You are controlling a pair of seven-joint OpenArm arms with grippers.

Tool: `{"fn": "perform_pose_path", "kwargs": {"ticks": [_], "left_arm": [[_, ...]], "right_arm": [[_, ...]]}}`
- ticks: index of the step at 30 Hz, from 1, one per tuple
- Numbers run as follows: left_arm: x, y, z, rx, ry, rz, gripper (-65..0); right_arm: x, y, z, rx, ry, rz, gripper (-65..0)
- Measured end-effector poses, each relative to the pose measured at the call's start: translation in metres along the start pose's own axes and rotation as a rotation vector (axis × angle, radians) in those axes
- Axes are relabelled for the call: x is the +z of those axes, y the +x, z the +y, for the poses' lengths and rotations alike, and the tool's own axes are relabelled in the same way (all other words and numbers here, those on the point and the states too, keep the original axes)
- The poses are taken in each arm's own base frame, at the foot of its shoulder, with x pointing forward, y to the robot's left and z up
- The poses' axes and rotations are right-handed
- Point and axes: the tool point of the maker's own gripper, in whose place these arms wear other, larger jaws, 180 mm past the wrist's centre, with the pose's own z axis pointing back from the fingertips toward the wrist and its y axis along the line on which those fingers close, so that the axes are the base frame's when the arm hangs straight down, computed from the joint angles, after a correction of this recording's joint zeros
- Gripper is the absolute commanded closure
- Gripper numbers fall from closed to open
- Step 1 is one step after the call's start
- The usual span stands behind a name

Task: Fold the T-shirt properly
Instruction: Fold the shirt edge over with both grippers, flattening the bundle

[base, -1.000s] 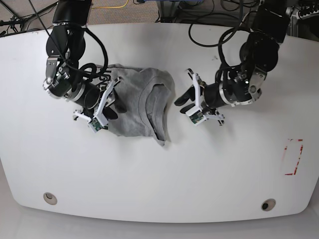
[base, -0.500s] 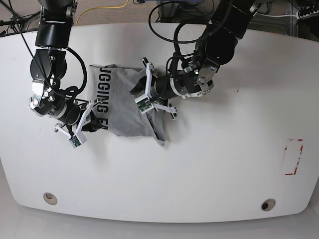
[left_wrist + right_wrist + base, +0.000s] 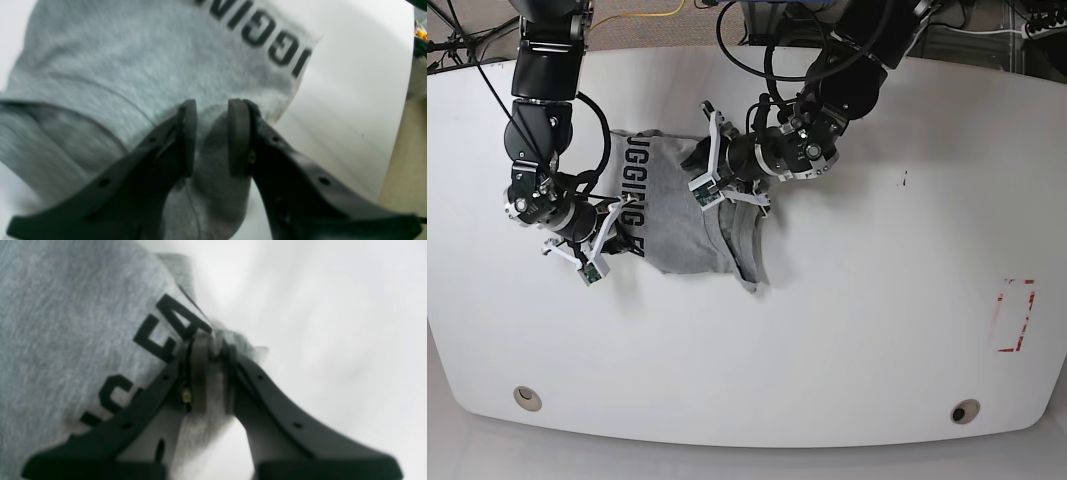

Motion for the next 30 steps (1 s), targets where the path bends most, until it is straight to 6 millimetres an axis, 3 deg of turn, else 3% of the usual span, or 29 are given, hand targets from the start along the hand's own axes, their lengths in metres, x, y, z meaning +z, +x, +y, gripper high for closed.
{"fn": "perform_pose_path", "kwargs": {"ticks": [4, 9, 15, 22, 30], "left_arm": [[-0.004, -0.020, -0.003, 0.023, -0.011, 0.053, -14.0], [-0.004, -0.015, 0.002, 0.011, -0.003, 0.045, -14.2], [0.005, -0.016, 0.031, -0.033, 0.043, 0.064, -14.3], [0.000, -0.027, 0.064, -0.031, 0.073, 0.123, -14.3], [0.000, -0.020, 0.101, -0.041, 0.111, 0.116, -14.3]], "right_arm": [[-0.011, -0.012, 0.006, -0.018, 0.005, 0.001, -6.5], [-0.013, -0.024, 0.018, -0.053, 0.026, -0.037, -6.5], [-0.006, -0.036, 0.027, -0.049, 0.032, -0.032, -6.5], [0.010, -0.051, 0.048, -0.018, 0.043, -0.026, -6.5], [0.020, -0.058, 0.087, -0.019, 0.060, -0.019, -6.5]]}}
